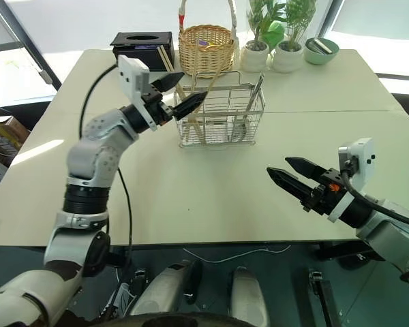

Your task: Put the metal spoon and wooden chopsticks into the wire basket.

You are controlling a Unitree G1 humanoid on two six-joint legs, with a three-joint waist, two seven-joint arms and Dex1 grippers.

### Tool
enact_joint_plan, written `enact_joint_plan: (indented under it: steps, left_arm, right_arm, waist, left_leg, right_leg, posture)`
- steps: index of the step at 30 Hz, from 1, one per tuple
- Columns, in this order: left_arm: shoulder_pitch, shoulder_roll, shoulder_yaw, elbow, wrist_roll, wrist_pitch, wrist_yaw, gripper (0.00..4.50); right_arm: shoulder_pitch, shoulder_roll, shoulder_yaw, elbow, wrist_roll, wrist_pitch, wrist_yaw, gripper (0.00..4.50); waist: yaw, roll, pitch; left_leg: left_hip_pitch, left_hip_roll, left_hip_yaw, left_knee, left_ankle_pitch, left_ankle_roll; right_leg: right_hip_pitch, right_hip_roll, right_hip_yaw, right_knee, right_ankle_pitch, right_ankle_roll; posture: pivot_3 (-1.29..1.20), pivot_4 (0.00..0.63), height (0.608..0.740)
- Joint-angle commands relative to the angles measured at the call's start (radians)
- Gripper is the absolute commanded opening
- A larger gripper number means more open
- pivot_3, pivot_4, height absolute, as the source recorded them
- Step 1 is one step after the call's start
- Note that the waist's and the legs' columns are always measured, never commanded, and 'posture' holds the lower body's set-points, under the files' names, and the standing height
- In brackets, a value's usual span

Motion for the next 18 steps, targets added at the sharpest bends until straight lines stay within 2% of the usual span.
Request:
enact_joint_plan:
  steps: [1, 5, 8, 10, 14, 18]
  left_arm:
    - [-0.018, 0.092, 0.052, -0.033, -0.055, 0.048, -0.07, 4.47]
    - [0.0, 0.287, 0.056, 0.003, -0.104, 0.135, -0.261, 4.47]
    - [0.055, 0.431, 0.033, 0.022, -0.097, 0.136, -0.413, 4.47]
    - [0.089, 0.495, 0.022, 0.036, -0.087, 0.142, -0.474, 4.47]
    - [0.171, 0.558, 0.012, 0.019, -0.055, 0.087, -0.531, 4.47]
    - [0.196, 0.555, 0.021, -0.009, -0.062, 0.085, -0.536, 4.47]
  right_arm:
    - [0.008, -0.04, -0.086, 0.048, -0.053, -0.024, 0.063, 3.38]
    - [0.033, -0.092, -0.117, 0.112, -0.161, -0.041, 0.172, 3.38]
    - [0.052, -0.12, -0.122, 0.153, -0.255, -0.074, 0.252, 3.38]
    - [0.065, -0.134, -0.114, 0.171, -0.315, -0.099, 0.302, 3.38]
    - [0.063, -0.146, -0.097, 0.218, -0.409, -0.14, 0.374, 3.38]
    - [0.01, -0.143, -0.074, 0.232, -0.423, -0.126, 0.385, 3.38]
  waist:
    - [0.001, 0.0, 0.0]
    - [0.0, 0.001, 0.001]
    - [-0.003, 0.003, 0.0]
    - [-0.001, 0.004, 0.0]
    - [0.003, 0.005, 0.0]
    - [0.001, 0.005, 0.0]
  left_leg:
    - [0.001, 0.0, 0.0, 0.0, 0.0, 0.0]
    - [0.001, 0.0, 0.0, 0.0, 0.0, 0.0]
    - [0.003, 0.0, 0.0, -0.005, 0.0, 0.0]
    - [0.004, 0.0, 0.0, -0.009, 0.0, 0.0]
    - [0.003, 0.0, 0.0, -0.013, 0.0, 0.0]
    - [0.002, 0.0, 0.0, -0.013, 0.0, 0.0]
  right_leg:
    - [0.0, 0.0, 0.0, 0.0, 0.0, 0.0]
    - [-0.001, 0.0, 0.0, -0.001, -0.001, -0.002]
    - [-0.001, 0.0, 0.001, -0.003, -0.001, -0.003]
    - [-0.001, 0.0, 0.001, -0.006, -0.001, -0.003]
    - [-0.002, -0.001, 0.001, -0.009, -0.001, -0.003]
    - [-0.001, -0.001, 0.001, -0.012, -0.001, -0.003]
  posture:
    - [0.0, 0.15, 0.725]
    - [0.0, 0.15, 0.725]
    - [0.0, 0.15, 0.725]
    - [0.0, 0.15, 0.725]
    - [0.0, 0.15, 0.725]
    - [0.0, 0.15, 0.725]
